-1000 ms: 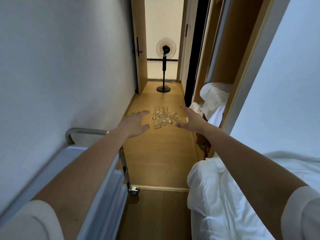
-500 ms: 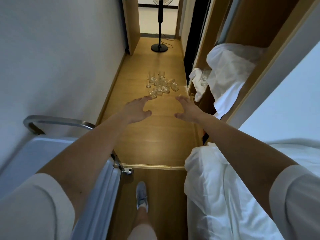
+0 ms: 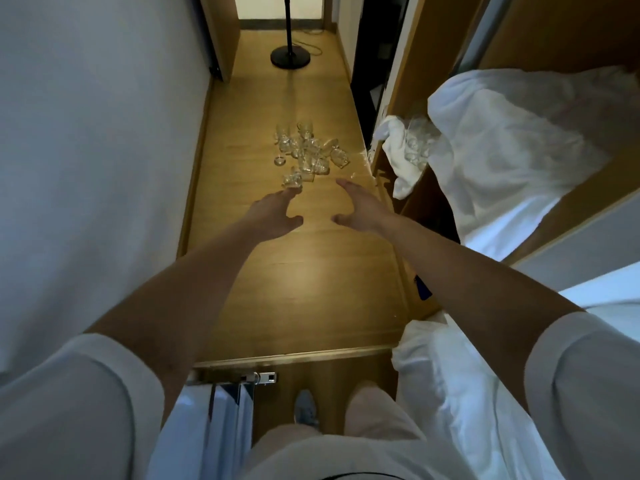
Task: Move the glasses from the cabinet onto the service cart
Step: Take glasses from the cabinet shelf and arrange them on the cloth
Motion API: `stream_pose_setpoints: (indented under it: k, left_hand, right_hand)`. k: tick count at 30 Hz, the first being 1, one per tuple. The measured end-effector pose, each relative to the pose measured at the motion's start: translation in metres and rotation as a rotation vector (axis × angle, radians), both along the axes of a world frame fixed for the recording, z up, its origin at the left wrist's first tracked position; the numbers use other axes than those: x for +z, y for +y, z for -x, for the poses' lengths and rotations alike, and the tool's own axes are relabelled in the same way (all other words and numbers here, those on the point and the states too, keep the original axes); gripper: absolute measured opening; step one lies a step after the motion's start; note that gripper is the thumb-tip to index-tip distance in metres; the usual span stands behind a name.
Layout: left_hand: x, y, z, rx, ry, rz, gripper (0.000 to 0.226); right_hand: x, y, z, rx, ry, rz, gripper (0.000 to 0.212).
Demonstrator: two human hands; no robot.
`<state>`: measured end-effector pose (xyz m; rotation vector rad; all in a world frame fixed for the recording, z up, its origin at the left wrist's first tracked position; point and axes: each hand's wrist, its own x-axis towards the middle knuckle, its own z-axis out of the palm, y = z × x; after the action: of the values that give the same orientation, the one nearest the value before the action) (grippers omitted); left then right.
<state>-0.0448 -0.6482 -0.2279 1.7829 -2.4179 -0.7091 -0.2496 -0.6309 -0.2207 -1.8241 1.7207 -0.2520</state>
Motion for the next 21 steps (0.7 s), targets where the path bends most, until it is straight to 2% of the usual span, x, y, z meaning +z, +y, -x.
stream_pose_setpoints:
  k: [10, 21]
  left_hand:
    - [-0.034, -0.163, 0.008, 0.041, -0.060, -0.079, 0.066]
    - [-0.012, -0.357, 0.073, 0.101, -0.044, -0.091, 0.054]
  right_hand:
    - [-0.042, -0.179, 0.018, 0.022, 0.015, -0.083, 0.082]
    - [-0.020, -0.400, 0.083, 0.087, 0.063, -0.062, 0.085]
